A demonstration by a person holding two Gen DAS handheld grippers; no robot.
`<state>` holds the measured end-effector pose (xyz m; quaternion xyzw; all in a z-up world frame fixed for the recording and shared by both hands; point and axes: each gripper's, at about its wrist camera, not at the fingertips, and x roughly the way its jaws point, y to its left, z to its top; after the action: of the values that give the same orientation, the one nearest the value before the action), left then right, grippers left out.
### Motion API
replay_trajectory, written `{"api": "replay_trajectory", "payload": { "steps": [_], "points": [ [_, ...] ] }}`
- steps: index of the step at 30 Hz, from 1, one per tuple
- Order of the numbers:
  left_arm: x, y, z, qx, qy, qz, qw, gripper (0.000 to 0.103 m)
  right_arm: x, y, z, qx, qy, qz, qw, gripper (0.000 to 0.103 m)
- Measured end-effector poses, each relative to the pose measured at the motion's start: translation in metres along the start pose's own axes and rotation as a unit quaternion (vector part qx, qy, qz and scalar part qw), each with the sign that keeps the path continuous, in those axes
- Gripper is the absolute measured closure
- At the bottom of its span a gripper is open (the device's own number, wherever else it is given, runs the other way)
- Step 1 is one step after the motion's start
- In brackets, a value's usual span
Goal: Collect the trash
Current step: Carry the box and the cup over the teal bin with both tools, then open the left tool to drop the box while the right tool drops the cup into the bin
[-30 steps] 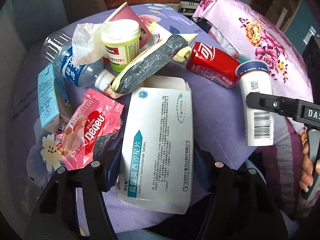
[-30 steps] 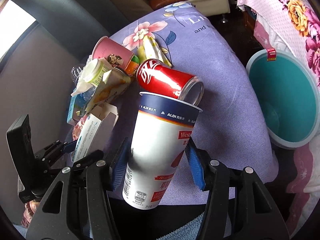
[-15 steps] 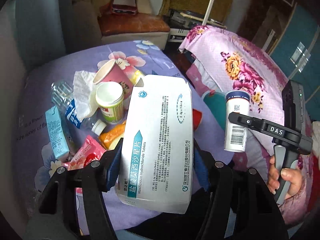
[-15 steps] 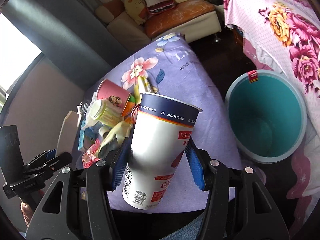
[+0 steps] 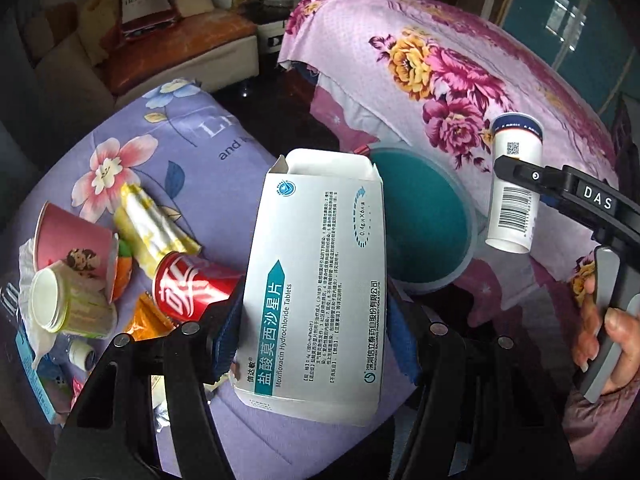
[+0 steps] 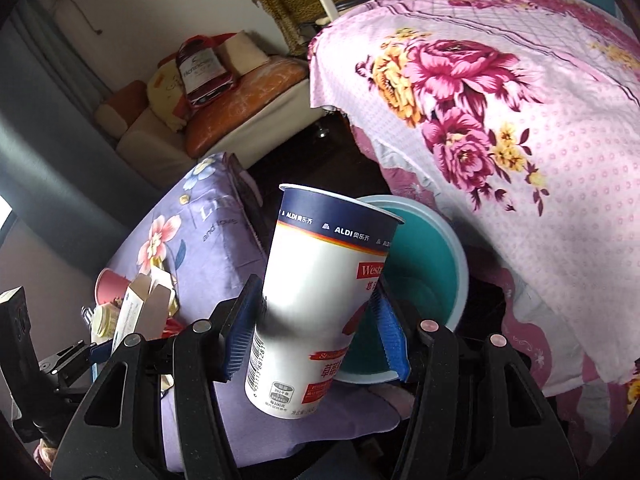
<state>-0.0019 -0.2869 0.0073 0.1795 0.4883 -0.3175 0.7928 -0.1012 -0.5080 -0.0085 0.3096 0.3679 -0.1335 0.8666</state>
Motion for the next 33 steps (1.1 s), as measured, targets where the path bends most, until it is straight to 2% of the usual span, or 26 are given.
{"api": "replay_trajectory", "payload": {
  "steps": [7, 11, 14, 16, 20, 27, 33],
  "points": [
    [0.055, -0.049, 0.029, 0.063, 0.041, -0.003, 0.9972, 0.038, 0.013, -0.039, 0.006, 0.028, 0.01, -0.025, 0.999, 0.05],
    [0.079, -0.066, 0.029, 0.082, 0.064, -0.005, 0.9945, 0.034, 0.023, -0.045, 0.006, 0.031, 0.022, -0.027, 0.999, 0.05],
    [0.089, -0.07, 0.026, 0.091, 0.074, 0.011, 0.9931, 0.03, 0.031, -0.043, 0.005, 0.026, 0.031, -0.026, 0.999, 0.05],
    [0.091, -0.068, 0.025, 0.088, 0.077, 0.011, 0.9931, 0.03, 0.035, -0.041, 0.004, 0.023, 0.036, -0.025, 0.999, 0.05],
    [0.087, -0.058, 0.028, 0.072, 0.068, 0.013, 0.995, 0.019, 0.044, -0.038, 0.003, 0.021, 0.047, -0.023, 0.998, 0.05],
    [0.071, -0.035, 0.028, 0.03, 0.05, 0.001, 0.9983, 0.012, 0.058, -0.032, 0.001, 0.013, 0.064, -0.028, 0.997, 0.05],
    [0.056, -0.014, 0.021, -0.005, 0.04, -0.018, 0.999, 0.012, 0.071, -0.023, -0.004, 0.007, 0.086, -0.034, 0.996, 0.049]
  ]
}}
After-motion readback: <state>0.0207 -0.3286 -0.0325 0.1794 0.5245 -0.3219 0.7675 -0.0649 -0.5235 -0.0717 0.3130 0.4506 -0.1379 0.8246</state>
